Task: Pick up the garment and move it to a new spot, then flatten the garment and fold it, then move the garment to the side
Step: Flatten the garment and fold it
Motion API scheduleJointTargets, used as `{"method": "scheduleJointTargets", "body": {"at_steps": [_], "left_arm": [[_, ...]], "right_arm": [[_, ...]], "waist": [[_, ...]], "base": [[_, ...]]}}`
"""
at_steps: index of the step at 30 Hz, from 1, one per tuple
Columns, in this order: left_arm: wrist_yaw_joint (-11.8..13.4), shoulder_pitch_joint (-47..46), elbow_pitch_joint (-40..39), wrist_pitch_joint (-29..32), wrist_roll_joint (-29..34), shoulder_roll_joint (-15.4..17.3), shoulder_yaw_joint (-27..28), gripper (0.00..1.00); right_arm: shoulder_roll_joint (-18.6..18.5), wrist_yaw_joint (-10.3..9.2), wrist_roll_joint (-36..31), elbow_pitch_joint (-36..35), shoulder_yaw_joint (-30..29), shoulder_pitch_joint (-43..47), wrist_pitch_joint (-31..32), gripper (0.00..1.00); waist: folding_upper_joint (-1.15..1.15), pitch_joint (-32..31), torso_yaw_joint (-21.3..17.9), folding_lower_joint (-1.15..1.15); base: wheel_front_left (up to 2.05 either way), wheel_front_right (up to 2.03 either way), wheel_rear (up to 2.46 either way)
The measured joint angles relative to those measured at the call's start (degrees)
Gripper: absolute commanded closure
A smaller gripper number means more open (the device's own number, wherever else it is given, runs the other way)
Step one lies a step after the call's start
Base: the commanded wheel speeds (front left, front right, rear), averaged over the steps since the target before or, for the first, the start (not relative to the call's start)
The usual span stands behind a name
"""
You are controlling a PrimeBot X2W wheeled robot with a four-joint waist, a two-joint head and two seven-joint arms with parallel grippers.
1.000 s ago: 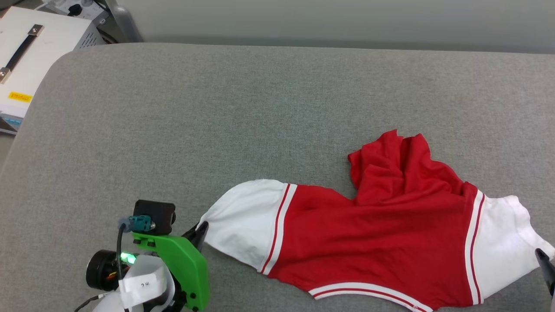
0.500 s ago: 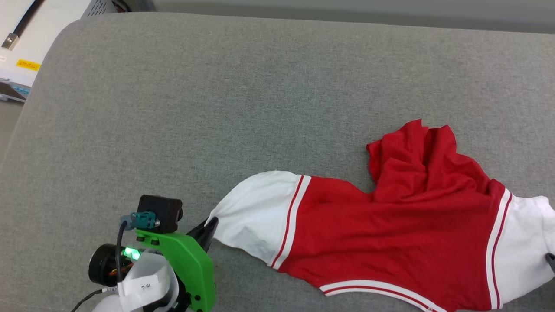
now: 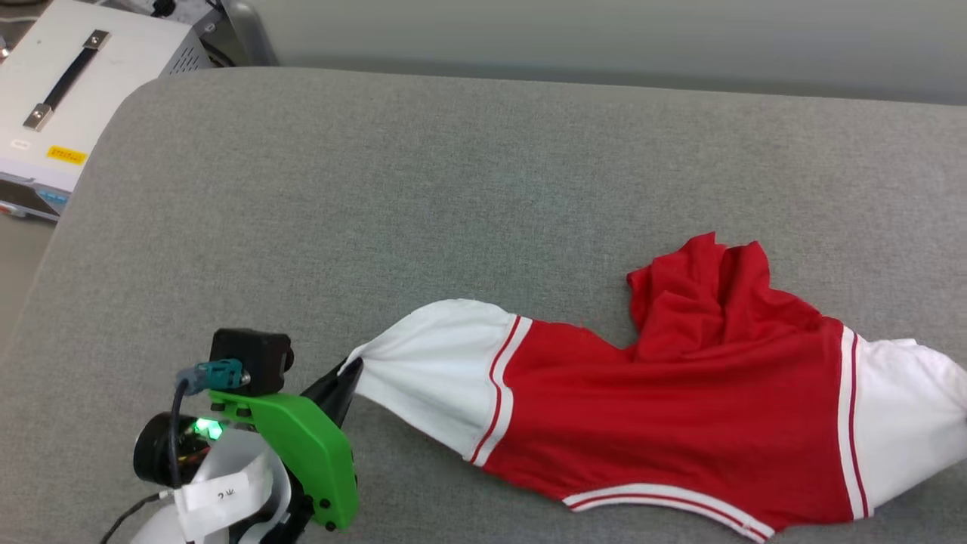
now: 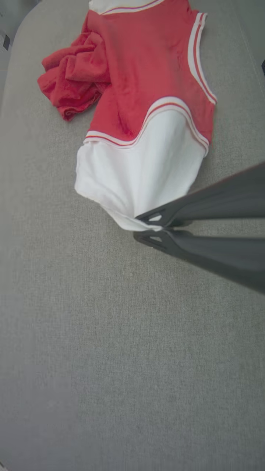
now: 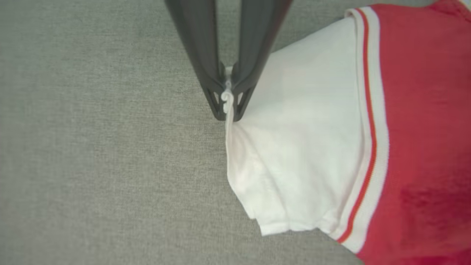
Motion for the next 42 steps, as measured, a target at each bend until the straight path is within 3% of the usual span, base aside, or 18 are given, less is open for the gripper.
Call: {"method": "scheduleJointTargets", "body": {"at_steps": [10, 16, 25, 31, 32, 42], "left_arm": [[-1.43, -7.33, -3.38, -2.38, -0.57, 2.57, 5.76, 1.00], [-3.36, -13.99, -3.74, -1.55, -1.23, 5.34, 8.84, 1.00], [-5.11, -24.90, -2.75, -0.90, -1.70, 7.59, 11.81, 1.00], [-7.43, -32.19, 3.34, -1.57, -3.53, 7.71, 12.82, 1.00], [-8.17, -37.05, 5.59, -2.79, -3.37, 7.70, 12.93, 1.00], [-13.29, -60.31, 20.25, -5.59, 0.10, 7.73, 11.26, 1.00]], "right_arm": [[-5.98, 0.00, 6.70, -9.18, -2.38, -9.20, 0.35, 1.00], [-8.76, 0.01, 9.45, -9.28, -1.91, -18.48, 0.59, 1.00], [-10.57, 0.01, 9.58, -5.00, 3.43, -34.90, -1.63, 1.00], [-9.72, 0.02, 8.53, 0.57, 5.95, -42.49, -4.81, 1.00], [-8.04, 0.02, 8.51, 1.66, 5.14, -47.24, -4.92, 1.00], [-6.82, 0.04, 0.11, 9.85, 7.80, -69.50, -10.79, 1.00]], "waist": [[0.00, -6.19, -1.72, 0.00], [0.00, -9.06, -3.41, 0.00], [0.00, -9.99, -6.33, 0.00], [0.00, -7.74, -6.97, 0.00], [0.00, -5.60, -7.07, 0.00], [0.00, 6.05, -7.50, 0.00]], "base": [[0.00, 0.00, 0.00], [0.00, 0.00, 0.00], [0.00, 0.00, 0.00], [0.00, 0.00, 0.00], [0.00, 0.00, 0.00], [0.00, 0.00, 0.00]]}}
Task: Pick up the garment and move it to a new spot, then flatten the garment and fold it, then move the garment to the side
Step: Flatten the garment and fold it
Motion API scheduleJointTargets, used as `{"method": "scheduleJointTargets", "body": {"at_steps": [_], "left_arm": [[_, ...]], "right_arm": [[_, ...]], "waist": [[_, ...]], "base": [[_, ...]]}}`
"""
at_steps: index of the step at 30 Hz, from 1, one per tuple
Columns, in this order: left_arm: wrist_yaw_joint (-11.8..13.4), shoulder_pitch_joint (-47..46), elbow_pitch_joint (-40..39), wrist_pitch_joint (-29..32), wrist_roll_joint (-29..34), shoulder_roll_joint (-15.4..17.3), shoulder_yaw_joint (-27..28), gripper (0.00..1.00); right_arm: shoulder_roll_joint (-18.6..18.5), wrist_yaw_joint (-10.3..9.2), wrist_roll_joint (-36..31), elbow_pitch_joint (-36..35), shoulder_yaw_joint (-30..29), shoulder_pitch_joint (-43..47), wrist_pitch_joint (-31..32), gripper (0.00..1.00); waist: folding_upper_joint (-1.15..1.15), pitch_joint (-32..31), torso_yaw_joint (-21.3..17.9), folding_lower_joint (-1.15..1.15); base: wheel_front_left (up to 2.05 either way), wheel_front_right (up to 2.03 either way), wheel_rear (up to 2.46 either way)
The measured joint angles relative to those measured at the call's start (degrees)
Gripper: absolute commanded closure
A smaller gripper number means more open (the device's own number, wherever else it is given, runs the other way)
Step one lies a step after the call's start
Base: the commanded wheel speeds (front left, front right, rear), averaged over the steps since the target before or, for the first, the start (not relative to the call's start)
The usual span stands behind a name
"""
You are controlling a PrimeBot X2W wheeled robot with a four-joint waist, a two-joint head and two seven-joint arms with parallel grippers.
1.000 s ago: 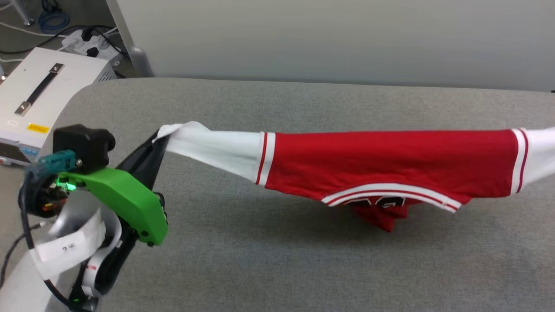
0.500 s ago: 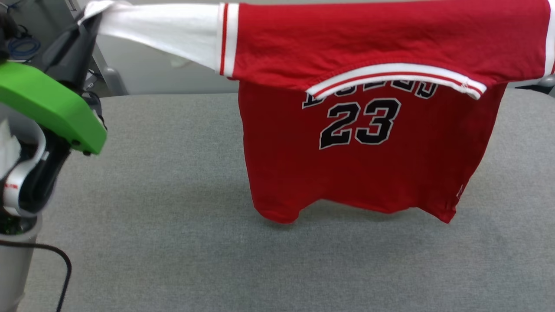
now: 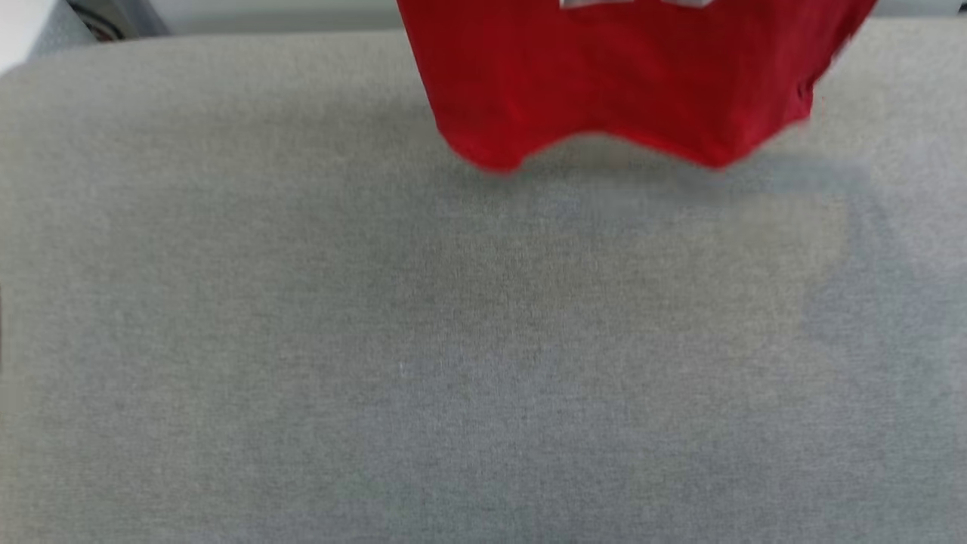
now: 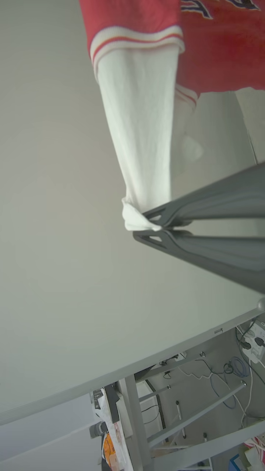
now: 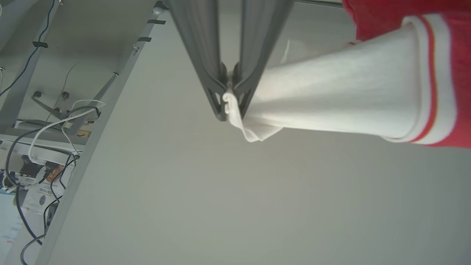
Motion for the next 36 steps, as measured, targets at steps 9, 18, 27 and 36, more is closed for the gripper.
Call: {"method": "scheduleJointTargets", "body": {"at_steps": [9, 18, 27, 36], "left_arm": [[-3.10, -20.97, 16.86, -8.71, 6.13, -1.98, -2.98, 1.00], [-4.38, -27.75, 29.28, -20.98, 7.79, -4.98, -3.88, 1.00], [-6.49, -14.16, 37.78, -26.22, 4.97, -7.19, -8.23, 1.00], [-6.73, 3.82, 39.12, -26.41, 1.30, -7.99, -11.18, 1.00]], "right_arm": [[4.88, 0.04, -8.04, 14.75, 0.69, -20.20, -11.96, 1.00], [9.38, 0.03, -13.06, 26.84, 0.26, -27.75, -22.53, 1.00], [9.05, 0.03, -9.40, 35.74, 6.49, -17.10, -24.77, 1.00], [7.76, 0.04, -1.88, 38.24, 12.47, -1.18, -18.50, 1.00]], "waist": [[0.00, 11.50, -0.25, 0.01], [0.00, 19.37, -0.58, 0.01], [0.00, 17.53, 0.89, 0.00], [0.00, 11.46, 1.34, -0.01]], "base": [[0.00, 0.00, 0.00], [0.00, 0.00, 0.00], [0.00, 0.00, 0.00], [0.00, 0.00, 0.00]]}}
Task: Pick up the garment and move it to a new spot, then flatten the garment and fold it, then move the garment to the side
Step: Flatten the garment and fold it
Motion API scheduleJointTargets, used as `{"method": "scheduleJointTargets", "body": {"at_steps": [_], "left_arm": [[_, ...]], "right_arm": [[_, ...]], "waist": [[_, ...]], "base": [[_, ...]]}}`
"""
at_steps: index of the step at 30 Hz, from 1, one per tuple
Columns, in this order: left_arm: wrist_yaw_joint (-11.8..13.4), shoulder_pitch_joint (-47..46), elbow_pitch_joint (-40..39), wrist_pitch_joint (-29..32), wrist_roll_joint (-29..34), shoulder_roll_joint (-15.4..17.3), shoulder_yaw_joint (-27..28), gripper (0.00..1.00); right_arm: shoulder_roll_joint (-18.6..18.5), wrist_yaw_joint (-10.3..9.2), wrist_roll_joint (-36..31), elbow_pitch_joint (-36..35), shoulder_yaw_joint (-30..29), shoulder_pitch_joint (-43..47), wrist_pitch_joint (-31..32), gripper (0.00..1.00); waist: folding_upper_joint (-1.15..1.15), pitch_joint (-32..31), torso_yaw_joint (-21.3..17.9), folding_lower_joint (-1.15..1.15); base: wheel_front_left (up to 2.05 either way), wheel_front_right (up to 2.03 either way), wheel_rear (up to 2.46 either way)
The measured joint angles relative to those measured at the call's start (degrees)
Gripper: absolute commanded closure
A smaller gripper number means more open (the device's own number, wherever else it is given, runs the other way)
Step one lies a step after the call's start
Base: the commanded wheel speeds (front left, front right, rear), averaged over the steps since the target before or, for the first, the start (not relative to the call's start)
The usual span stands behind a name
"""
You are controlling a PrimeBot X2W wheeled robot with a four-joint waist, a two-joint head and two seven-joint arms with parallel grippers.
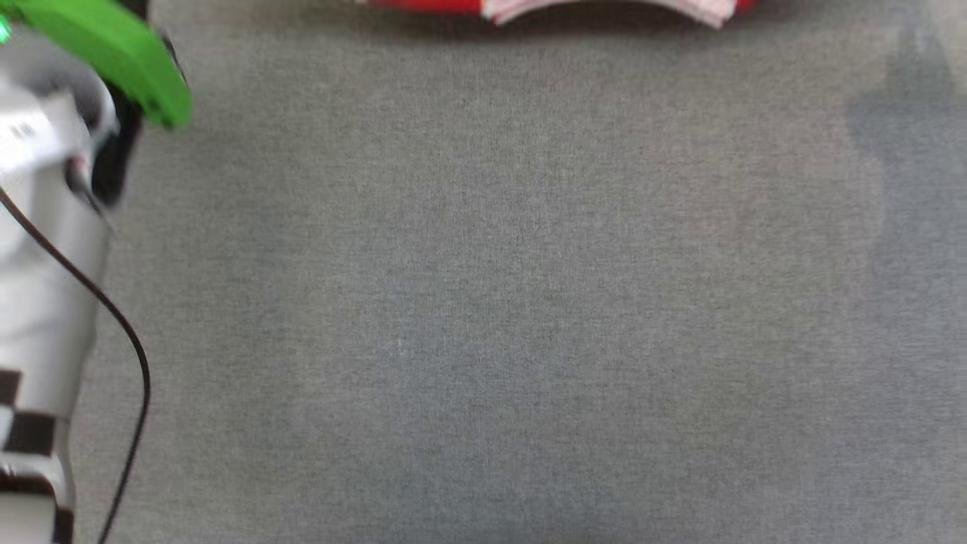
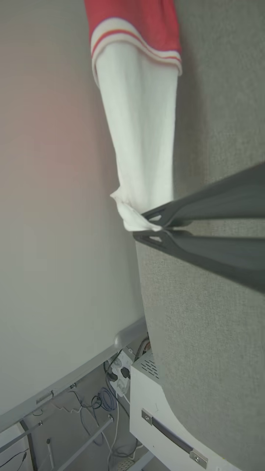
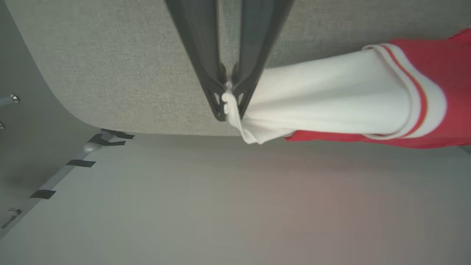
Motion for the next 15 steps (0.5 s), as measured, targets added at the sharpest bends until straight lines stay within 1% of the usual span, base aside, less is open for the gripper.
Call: {"method": "scheduleJointTargets", "body": {"at_steps": [4, 7, 10, 11, 15], "left_arm": [[0.00, 7.89, -0.29, 0.80, -0.58, 0.99, -1.56, 1.00], [0.01, 13.85, -1.89, 1.54, -1.78, 1.83, -1.56, 1.00], [0.20, 20.34, -4.32, 4.15, -2.00, 2.60, -2.68, 1.00], [0.48, 25.01, -6.73, 6.75, -2.05, 3.63, -4.13, 1.00], [1.24, 30.76, -11.07, 10.15, -2.74, 5.10, -5.28, 1.00]], "right_arm": [[-0.70, 0.01, 4.08, -1.25, 1.98, 7.21, 3.22, 1.00], [-1.14, 0.01, 6.91, -2.97, 3.36, 12.44, 5.70, 1.00], [-2.30, 0.02, 9.67, -4.48, 3.79, 17.81, 7.72, 1.00], [-3.01, 0.03, 11.65, -5.82, 3.58, 22.20, 9.14, 1.00], [-3.48, 0.10, 13.78, -7.62, 3.16, 28.01, 11.34, 1.00]], "waist": [[0.00, -3.42, -0.03, 0.00], [0.00, -5.99, -0.19, 0.00], [0.00, -8.64, -0.35, 0.00], [0.00, -10.87, -0.46, 0.00], [0.00, -13.66, -0.63, 0.00]], "base": [[0.00, 0.00, 0.00], [0.00, 0.00, 0.00], [0.00, 0.00, 0.00], [0.00, 0.00, 0.00], [0.00, 0.00, 0.00]]}}
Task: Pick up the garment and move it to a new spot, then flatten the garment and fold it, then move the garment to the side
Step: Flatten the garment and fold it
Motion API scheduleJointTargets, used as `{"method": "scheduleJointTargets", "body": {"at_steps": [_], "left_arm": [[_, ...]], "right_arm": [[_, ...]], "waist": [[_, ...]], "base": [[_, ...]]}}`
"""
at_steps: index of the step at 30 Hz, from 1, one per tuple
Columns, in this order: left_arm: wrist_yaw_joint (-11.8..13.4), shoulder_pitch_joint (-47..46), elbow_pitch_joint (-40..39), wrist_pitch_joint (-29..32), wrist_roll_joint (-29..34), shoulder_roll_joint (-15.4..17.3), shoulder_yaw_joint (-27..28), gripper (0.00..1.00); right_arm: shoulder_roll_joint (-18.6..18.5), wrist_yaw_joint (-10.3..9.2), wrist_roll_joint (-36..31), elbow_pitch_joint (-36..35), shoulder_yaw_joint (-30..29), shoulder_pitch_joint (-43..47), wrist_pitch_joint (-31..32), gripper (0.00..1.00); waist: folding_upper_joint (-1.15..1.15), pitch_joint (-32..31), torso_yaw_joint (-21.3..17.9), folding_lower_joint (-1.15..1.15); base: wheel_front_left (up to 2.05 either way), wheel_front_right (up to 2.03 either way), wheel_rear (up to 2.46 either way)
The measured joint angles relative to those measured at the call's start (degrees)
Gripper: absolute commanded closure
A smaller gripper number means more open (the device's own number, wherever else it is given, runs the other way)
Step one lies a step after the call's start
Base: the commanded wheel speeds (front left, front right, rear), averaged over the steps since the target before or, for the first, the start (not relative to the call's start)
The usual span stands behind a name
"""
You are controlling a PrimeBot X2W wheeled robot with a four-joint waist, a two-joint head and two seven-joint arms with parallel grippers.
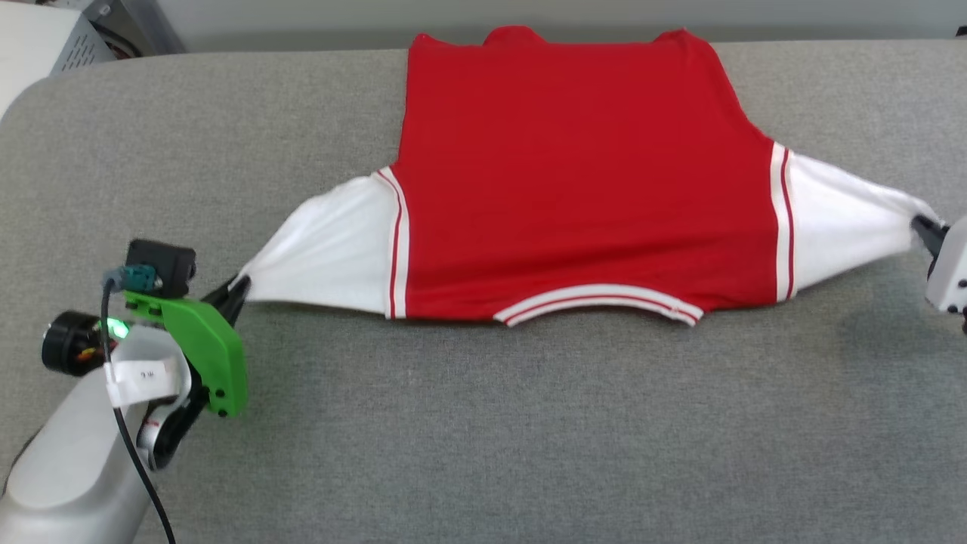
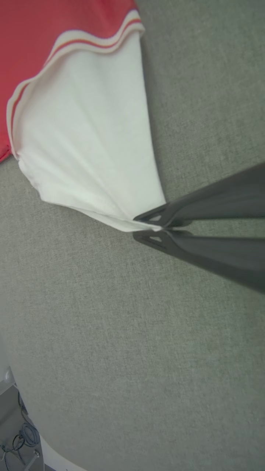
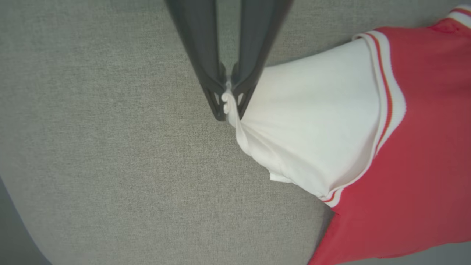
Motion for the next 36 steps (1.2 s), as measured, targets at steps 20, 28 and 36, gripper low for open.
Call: {"method": "scheduleJointTargets", "body": {"at_steps": [20, 28, 36], "left_arm": [[6.41, 25.44, -26.07, 14.80, -6.60, 7.88, -3.46, 1.00], [7.43, 27.37, -32.59, 18.31, -10.73, 7.84, -3.32, 1.00], [7.62, 26.46, -41.72, 22.71, -13.35, 7.12, -4.01, 1.00]], "right_arm": [[-1.91, -0.09, 3.19, -14.25, -12.46, 27.95, 19.05, 1.00], [1.46, -0.11, -0.87, -23.88, -21.53, 34.19, 25.08, 1.00], [4.41, -0.16, -3.31, -35.90, -28.07, 34.12, 32.53, 0.00]], "waist": [[0.00, -9.14, 0.51, 0.00], [0.00, -8.17, 1.54, 0.00], [0.00, -5.56, 3.05, 0.00]], "base": [[0.00, 0.00, 0.00], [0.00, 0.00, 0.00], [0.00, 0.00, 0.00]]}}
